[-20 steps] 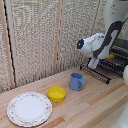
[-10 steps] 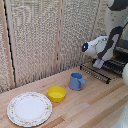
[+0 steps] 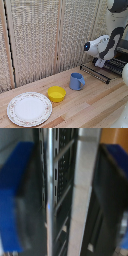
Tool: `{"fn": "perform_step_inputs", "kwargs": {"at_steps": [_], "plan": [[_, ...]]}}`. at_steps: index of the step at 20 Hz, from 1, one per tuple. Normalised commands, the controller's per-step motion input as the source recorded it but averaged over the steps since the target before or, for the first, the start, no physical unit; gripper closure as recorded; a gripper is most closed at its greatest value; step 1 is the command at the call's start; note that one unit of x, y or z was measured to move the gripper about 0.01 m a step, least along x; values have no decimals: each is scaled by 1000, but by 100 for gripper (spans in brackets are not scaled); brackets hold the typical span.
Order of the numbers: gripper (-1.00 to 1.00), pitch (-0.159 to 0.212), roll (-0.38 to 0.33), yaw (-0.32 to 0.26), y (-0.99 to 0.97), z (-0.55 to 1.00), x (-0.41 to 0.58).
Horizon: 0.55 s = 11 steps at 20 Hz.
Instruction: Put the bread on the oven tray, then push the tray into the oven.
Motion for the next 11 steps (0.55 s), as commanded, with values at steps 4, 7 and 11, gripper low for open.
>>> {"fn": "perform_step_inputs", "kwargs": {"at_steps": [4,7,11], "plan": [[-100,1,84,0,104,239,21],[-100,49,87,-24,345,353,142],[-100,32,0,-75,190,710,177]]}}
